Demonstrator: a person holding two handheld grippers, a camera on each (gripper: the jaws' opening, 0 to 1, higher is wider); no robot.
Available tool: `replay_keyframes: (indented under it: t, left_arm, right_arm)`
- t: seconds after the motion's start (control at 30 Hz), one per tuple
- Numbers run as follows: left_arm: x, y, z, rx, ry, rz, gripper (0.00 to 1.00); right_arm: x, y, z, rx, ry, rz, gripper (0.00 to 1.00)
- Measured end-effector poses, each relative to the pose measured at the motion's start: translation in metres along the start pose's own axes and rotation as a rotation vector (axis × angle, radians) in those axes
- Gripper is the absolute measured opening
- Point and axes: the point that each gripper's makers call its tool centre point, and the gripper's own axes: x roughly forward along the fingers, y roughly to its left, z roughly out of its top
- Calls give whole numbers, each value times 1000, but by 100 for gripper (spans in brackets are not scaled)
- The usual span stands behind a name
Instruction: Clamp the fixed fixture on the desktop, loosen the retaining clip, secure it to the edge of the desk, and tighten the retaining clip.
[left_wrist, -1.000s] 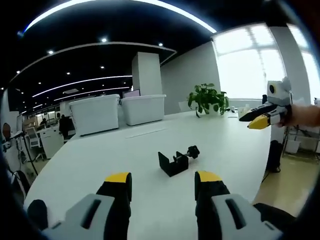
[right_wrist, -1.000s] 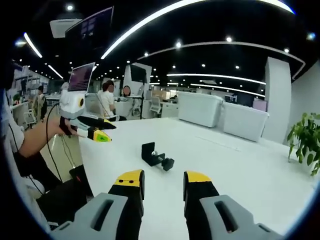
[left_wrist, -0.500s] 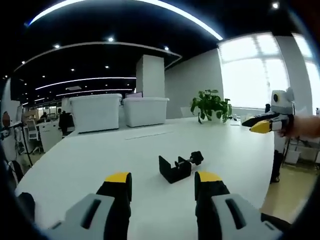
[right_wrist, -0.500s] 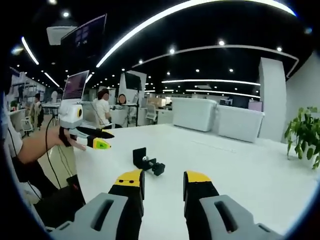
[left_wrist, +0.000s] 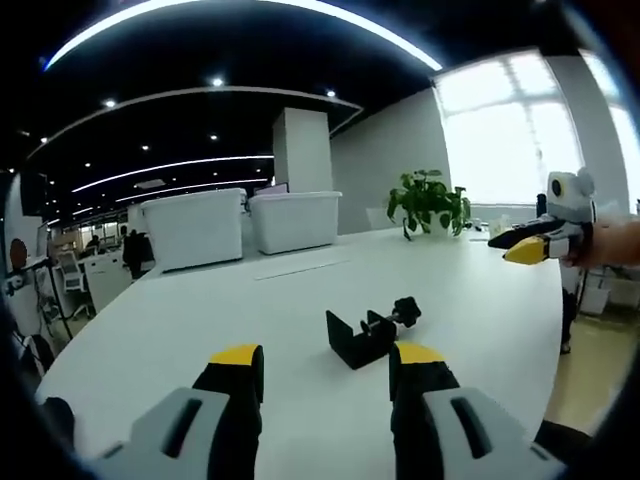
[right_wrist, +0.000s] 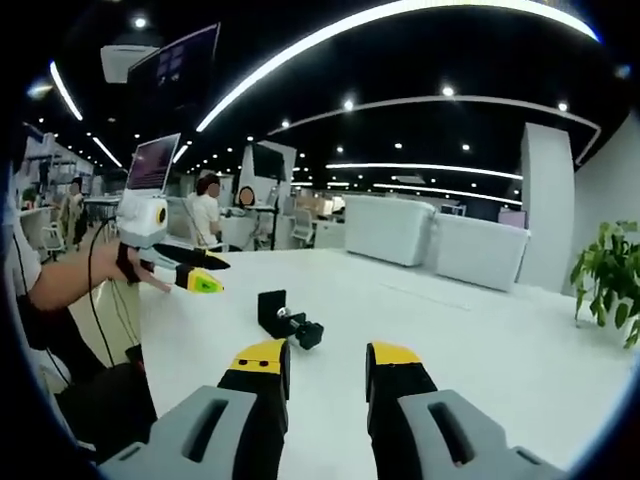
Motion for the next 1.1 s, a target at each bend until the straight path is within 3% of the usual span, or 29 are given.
replay_keyframes:
  t: [0.23, 0.37, 0.5, 0.63, 0.73, 1.0, 1.1]
  left_arm:
    - [10, -2, -3, 27, 14, 8, 51]
    - [20, 1, -9, -23, 2, 30, 50]
    - [26, 1, -16, -2, 12, 54, 50]
    - [30, -8, -13, 45, -6, 50, 51]
    - [36, -10, -16, -21, 0, 42, 52]
    - [49, -10, -19, -70, -20, 68, 52]
    - [53, -7, -21, -49, -4, 92, 52]
  right_arm:
    - [4, 1, -5, 15, -14, 7, 30]
    - [4, -1, -10, 33, -15, 4, 30]
    - [3, -1, -13, 50, -16, 7, 29]
    - [0, 1, -15, 69, -21, 11, 29]
    - [-2, 2, -17, 80, -23, 12, 29]
    - [-12, -1, -19, 89, -23, 6, 29]
    - [-17, -2, -19, 130, -31, 8, 29]
